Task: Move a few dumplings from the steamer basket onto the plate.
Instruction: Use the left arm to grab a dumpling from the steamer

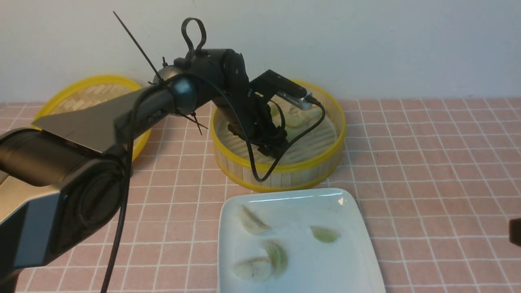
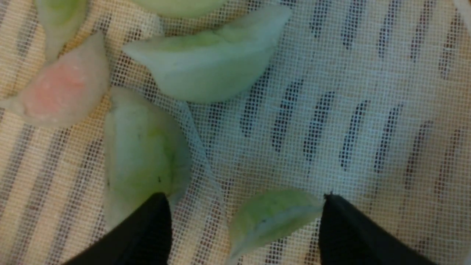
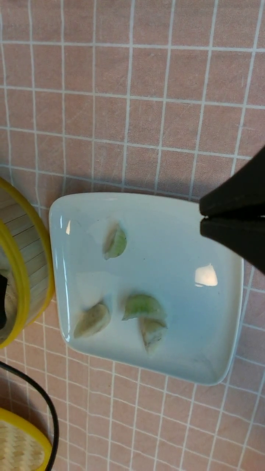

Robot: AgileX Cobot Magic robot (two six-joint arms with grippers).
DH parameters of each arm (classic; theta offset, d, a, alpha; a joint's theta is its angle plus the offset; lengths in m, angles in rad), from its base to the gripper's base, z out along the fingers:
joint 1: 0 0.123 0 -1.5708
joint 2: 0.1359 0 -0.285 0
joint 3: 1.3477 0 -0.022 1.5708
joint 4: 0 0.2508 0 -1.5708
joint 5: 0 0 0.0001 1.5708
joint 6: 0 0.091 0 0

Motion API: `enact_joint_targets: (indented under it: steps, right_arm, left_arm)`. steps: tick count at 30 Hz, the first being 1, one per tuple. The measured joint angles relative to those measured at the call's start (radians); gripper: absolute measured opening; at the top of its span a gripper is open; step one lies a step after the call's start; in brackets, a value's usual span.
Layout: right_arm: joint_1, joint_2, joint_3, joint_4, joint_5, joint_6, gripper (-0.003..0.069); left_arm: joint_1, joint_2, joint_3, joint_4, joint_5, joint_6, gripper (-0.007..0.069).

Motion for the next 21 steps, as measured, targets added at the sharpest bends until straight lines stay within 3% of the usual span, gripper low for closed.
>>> enact_joint_targets:
  steps: [7,17,21]
  right_arm:
    - [0.000,0.000,0.000,0.000,0.003,0.000,-0.0015]
    - [0.000,0.000,0.000,0.000,0.009,-0.001,-0.0015]
    - [0.000,0.000,0.000,0.000,0.011,-0.002,-0.0015]
  left_arm:
    - [-0.003,0.018,-0.010,0.001,0.057,0.005,0.0298]
    - [-0.036,0.024,-0.027,0.054,0.070,0.011,0.0227]
    - [-0.052,0.028,-0.046,0.075,0.086,-0.012,0.0097]
